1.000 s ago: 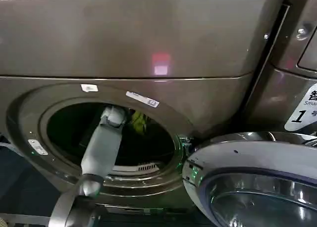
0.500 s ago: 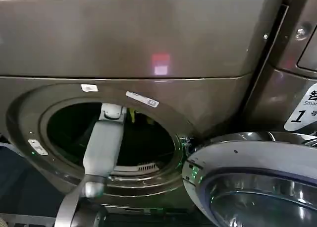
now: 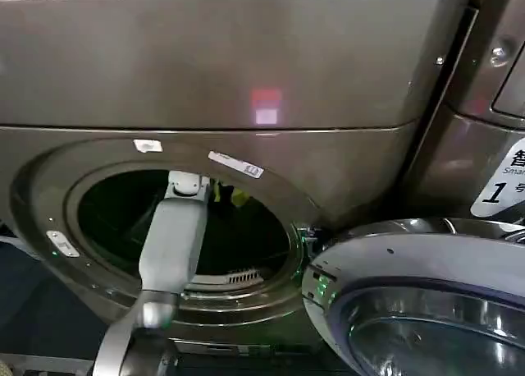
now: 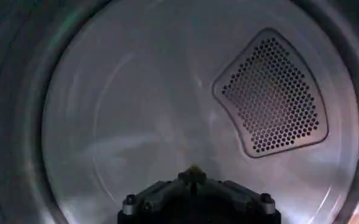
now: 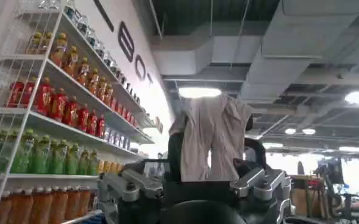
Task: Grasp the clothes from the dryer.
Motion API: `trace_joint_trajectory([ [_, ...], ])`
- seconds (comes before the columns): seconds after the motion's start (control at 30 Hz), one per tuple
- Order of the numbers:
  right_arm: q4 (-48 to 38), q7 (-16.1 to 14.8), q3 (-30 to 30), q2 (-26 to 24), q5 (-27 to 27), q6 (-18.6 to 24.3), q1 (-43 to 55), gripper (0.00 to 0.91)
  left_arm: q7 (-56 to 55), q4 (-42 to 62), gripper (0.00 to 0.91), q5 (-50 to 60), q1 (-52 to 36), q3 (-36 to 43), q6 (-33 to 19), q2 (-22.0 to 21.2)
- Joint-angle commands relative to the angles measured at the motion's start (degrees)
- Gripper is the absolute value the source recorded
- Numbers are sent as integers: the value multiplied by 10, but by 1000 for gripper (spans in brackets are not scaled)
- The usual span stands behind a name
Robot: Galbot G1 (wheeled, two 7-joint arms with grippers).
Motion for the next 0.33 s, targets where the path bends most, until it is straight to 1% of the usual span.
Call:
trace_joint_trajectory([
  [0.03,6,-2,9,-2,4,-33,-1,907,-7,-3,0,-12,0,1,3,1],
  [0.2,3,-4,12,0,-9,-34,-3,907,2,-2,0,-12,1,2,2,1],
  [0.33,-1,0,17,0,-15,-40,-3,907,7,-2,0,-10,5,2,1,4],
])
